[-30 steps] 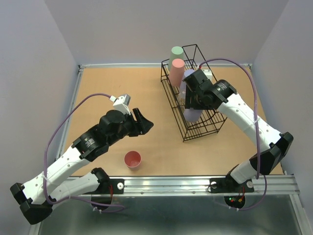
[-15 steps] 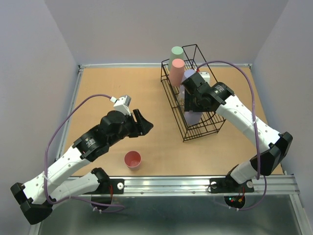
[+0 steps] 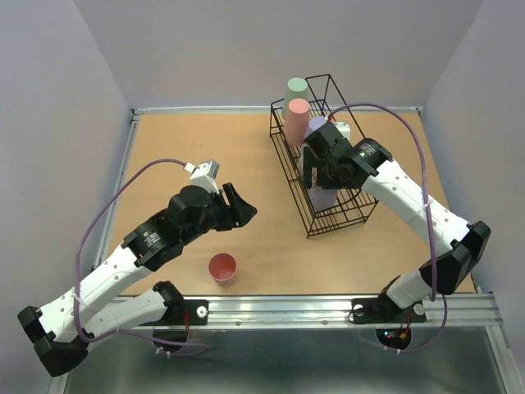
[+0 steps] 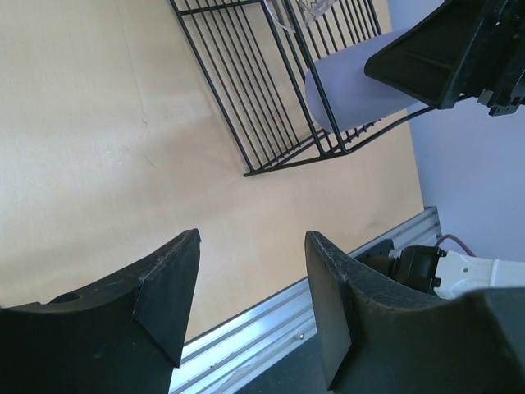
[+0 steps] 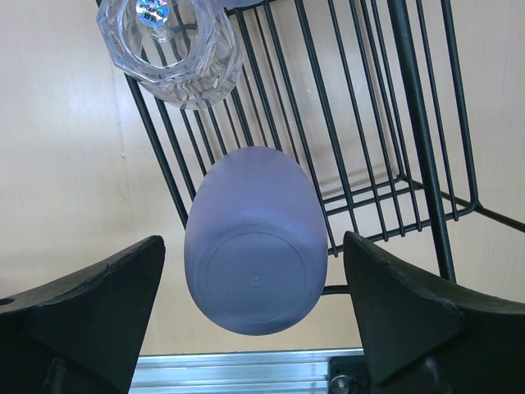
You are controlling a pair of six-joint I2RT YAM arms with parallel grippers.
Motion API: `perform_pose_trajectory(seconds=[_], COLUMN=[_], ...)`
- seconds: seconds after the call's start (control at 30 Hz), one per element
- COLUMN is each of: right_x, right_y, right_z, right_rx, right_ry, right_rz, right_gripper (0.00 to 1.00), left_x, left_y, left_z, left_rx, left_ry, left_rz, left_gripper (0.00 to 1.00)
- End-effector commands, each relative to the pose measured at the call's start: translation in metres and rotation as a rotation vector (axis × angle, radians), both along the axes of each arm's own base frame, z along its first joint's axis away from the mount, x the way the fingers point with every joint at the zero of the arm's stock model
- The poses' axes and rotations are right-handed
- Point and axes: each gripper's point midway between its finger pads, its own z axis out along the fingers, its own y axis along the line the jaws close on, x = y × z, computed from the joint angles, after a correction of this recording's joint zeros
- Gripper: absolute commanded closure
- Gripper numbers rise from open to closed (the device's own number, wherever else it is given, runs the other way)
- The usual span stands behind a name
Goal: Load the cups into the dish rack
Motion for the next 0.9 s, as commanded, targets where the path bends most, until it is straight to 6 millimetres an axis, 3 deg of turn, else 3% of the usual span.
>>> perform_pose_trajectory(seconds=[0.0, 0.3, 0.6, 0.87], right_x=[0.000, 0.005, -0.003, -0.018], right_y=[0.004, 0.008, 0.011, -0.002], right_z=[0.029, 0.090, 0.151, 0.146], right_rx=[0.056, 0.135, 0.288, 0.316], right_ry=[-0.073, -0.181, -0.335, -0.352], right_rz=[0.020, 0.041, 0.091, 0.074], right_gripper=[0.05, 0.03, 0.01, 0.00], left_x=[0.003, -0.007, -0.036, -0.055], left_y=[0.002, 0.010, 0.027, 0.039], left_z=[0.009, -0.005, -0.053, -0.083], left_rx=[-0.021, 0.024, 0.169, 0.221], left_ry=[-0.017, 0.051, 0.241, 0.374], left_rz=[0.016, 0.017, -0.014, 0.009], left_gripper=[0.36, 0.36, 0.38, 0.38])
